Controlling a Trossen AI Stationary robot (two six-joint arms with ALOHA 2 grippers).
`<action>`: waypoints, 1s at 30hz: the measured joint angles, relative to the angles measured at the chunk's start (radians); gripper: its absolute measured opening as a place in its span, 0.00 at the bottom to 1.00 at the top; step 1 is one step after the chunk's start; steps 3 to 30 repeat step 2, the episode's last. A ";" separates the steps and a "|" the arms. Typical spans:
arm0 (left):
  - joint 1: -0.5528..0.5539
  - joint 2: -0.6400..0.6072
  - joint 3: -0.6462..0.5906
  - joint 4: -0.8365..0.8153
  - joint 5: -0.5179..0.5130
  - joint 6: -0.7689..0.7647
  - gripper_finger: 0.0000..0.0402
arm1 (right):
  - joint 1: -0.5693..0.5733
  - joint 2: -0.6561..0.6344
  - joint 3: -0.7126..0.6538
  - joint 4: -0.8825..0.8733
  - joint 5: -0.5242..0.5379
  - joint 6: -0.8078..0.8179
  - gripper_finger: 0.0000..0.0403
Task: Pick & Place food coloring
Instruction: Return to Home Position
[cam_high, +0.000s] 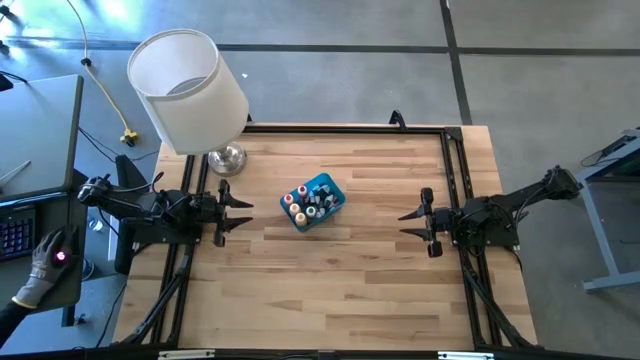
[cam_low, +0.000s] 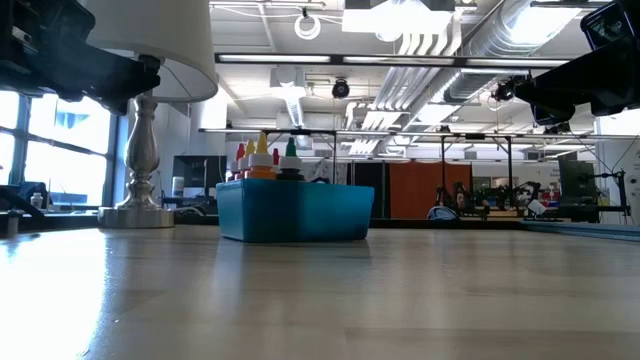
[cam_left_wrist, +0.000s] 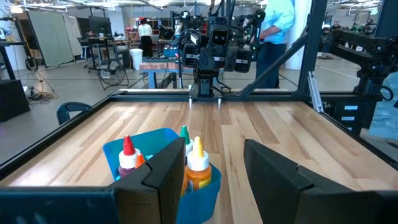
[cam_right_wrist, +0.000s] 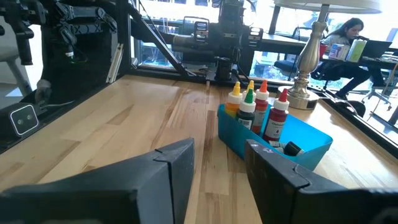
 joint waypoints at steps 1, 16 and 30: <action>0.000 0.000 0.000 0.000 0.000 0.000 0.40 | 0.000 0.000 0.000 0.000 0.000 0.000 0.33; 0.000 0.000 0.000 0.000 0.000 0.000 0.40 | 0.000 0.000 0.000 0.000 0.000 0.000 0.33; 0.000 0.000 0.000 0.000 0.000 0.000 0.40 | 0.000 0.000 0.000 0.000 0.000 0.000 0.33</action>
